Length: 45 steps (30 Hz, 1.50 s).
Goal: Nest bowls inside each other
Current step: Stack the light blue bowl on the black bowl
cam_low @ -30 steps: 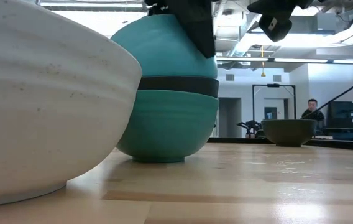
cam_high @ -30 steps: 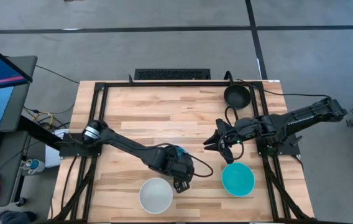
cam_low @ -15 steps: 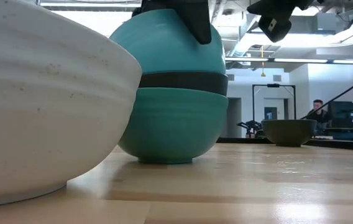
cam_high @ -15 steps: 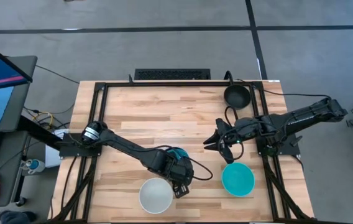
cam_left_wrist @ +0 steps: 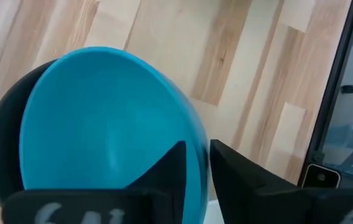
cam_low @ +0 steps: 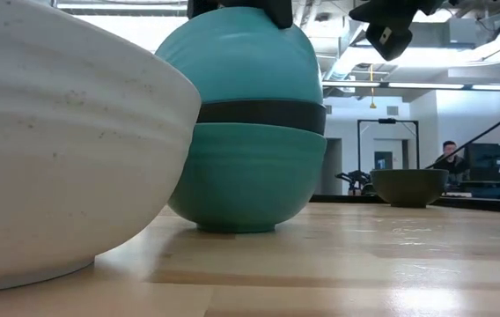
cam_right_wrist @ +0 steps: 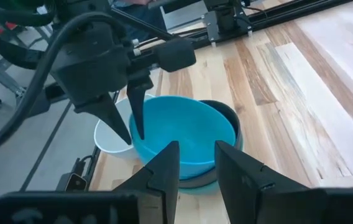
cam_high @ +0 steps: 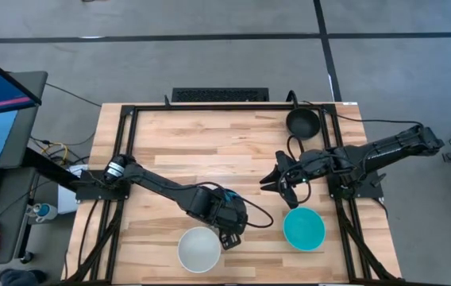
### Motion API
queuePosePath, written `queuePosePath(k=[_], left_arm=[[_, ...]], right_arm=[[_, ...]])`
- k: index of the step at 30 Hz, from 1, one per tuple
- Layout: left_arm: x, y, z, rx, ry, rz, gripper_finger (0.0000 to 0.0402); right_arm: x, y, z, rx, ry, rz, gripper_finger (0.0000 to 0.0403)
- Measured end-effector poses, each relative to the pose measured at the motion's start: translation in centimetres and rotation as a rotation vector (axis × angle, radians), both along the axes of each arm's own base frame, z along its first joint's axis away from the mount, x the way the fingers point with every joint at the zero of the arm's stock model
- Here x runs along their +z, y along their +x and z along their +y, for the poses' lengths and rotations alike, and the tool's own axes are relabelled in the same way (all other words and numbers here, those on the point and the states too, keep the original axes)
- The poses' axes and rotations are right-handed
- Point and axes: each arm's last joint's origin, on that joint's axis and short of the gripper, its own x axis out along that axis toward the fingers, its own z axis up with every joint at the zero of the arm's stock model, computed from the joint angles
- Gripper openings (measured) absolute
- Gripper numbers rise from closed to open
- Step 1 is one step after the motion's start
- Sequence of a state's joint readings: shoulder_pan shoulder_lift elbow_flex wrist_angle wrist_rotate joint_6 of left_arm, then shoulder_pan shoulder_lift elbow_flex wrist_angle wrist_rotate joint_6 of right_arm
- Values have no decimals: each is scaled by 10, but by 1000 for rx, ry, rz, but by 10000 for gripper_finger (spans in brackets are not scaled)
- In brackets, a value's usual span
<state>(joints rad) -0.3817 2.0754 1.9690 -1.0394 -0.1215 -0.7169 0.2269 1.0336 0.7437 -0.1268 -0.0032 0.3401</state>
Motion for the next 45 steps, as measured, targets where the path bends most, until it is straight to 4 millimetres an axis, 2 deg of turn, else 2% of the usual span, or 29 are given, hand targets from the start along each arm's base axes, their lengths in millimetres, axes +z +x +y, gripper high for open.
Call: queuePosePath(k=[7,16,27,31,36,41,45], left_arm=[[-6,-3,-3,-24,25,29,7],[-7,-8,-8,-3,116,25,2],[-7,-6,-5,12,149,6,4],[-20,-1,-6,35,170,-50,10],[-43,-6,-3,49,179,18,6],[-47,-8,-2,53,194,34,4],[-47,-7,-1,26,162,47,20]], right_arm=[[0,0,0,0,0,0,124],[0,1,-2,-8,-8,-2,124],[0,2,-8,-31,-10,-3,124],[0,2,-7,-28,-10,-3,124],[0,2,-7,-28,-9,-3,124],[0,2,-7,-29,-7,-6,124],[0,2,-7,-29,-7,-3,124]])
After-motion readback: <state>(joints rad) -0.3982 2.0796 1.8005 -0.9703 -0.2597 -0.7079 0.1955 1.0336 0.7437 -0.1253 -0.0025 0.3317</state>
